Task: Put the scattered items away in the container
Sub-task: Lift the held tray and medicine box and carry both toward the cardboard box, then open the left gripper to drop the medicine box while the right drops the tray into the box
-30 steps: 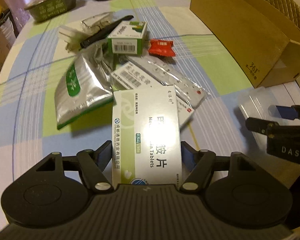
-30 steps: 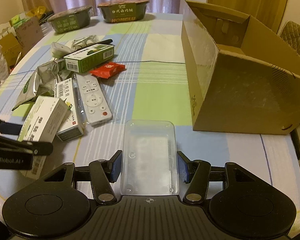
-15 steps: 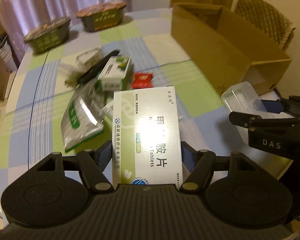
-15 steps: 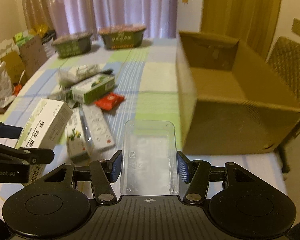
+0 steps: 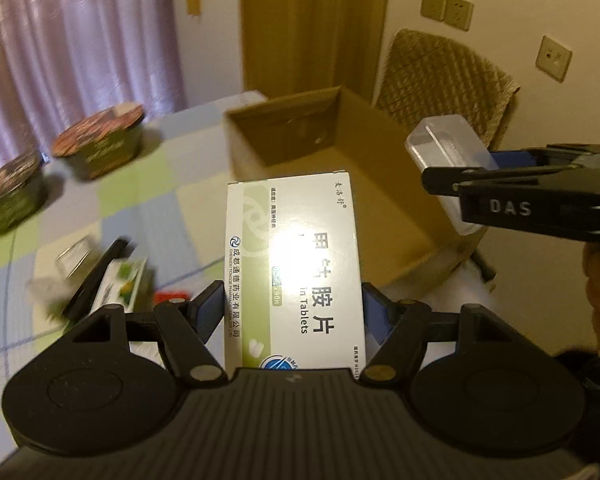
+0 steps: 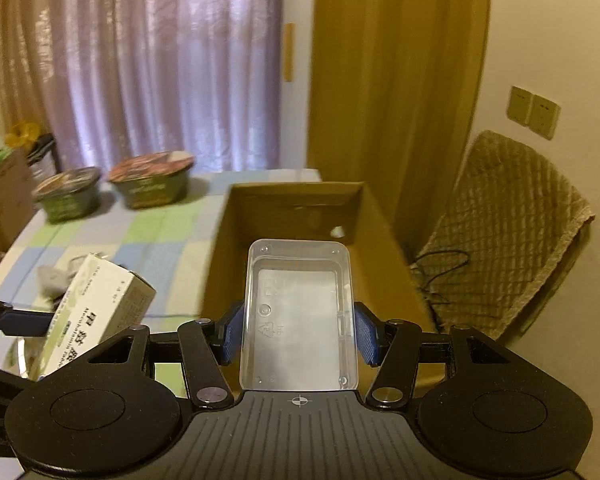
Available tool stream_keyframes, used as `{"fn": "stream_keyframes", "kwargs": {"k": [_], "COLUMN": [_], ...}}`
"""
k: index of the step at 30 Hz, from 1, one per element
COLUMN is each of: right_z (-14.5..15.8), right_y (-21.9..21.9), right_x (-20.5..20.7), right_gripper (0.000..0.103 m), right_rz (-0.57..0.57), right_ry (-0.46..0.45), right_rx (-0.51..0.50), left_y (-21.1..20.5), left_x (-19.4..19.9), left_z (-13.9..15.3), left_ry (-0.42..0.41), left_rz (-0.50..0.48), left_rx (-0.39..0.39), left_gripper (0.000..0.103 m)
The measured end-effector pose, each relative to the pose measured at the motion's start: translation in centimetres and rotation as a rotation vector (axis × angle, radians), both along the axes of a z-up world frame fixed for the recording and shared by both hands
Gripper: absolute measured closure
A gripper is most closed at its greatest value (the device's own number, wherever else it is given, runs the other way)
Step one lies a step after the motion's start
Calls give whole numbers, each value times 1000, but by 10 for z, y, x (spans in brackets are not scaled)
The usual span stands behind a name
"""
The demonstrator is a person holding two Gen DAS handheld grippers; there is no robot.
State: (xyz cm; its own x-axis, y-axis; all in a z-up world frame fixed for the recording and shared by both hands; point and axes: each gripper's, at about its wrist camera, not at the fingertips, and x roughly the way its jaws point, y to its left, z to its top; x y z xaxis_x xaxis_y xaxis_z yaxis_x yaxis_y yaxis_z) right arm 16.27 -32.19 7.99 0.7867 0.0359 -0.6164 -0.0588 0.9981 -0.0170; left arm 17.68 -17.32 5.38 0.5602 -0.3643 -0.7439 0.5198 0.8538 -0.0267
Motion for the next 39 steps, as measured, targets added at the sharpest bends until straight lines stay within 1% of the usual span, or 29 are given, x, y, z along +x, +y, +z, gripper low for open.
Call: {"fn": "stream_keyframes", "kwargs": {"k": [4,9,15,20,22,23,24,34,39], "right_z": [-6,-12,-21,-25,-25,-26,-25,-26,-29], "right_y": [-23,-43,-54,-62,-64,-64,-65,-61,-55], "right_x": [18,24,29,32,32,33,33,34,41], "right_gripper": [45,45,45,45,45,45,45,45,45], "right_rz": [-21,-28,-35,-43,-45,-46,-47,-28,2], "right_ry": [21,36,49,56,57,57,57,59,77], "right_rx": [7,20,39,45,44,44,44,44,56], "left_y": [-27,-49,-64,-73,-74,-74,-72,-58,-52], "left_x": [18,34,41,48,49,49,49,44,43], "left_z": [1,-6,-13,-17,-17,-17,-17,-17,-17], "left_ry": [0,6,16,15,7,5,3,12,16], "left_rz": [-25,-42,-54,-47,-36,-31,-28,1,12], "left_rx": [-11,-12,-10,-24,-16,-13,-12,-3,-11], "left_gripper": [36,36,36,35,34,30,29,29,28]}}
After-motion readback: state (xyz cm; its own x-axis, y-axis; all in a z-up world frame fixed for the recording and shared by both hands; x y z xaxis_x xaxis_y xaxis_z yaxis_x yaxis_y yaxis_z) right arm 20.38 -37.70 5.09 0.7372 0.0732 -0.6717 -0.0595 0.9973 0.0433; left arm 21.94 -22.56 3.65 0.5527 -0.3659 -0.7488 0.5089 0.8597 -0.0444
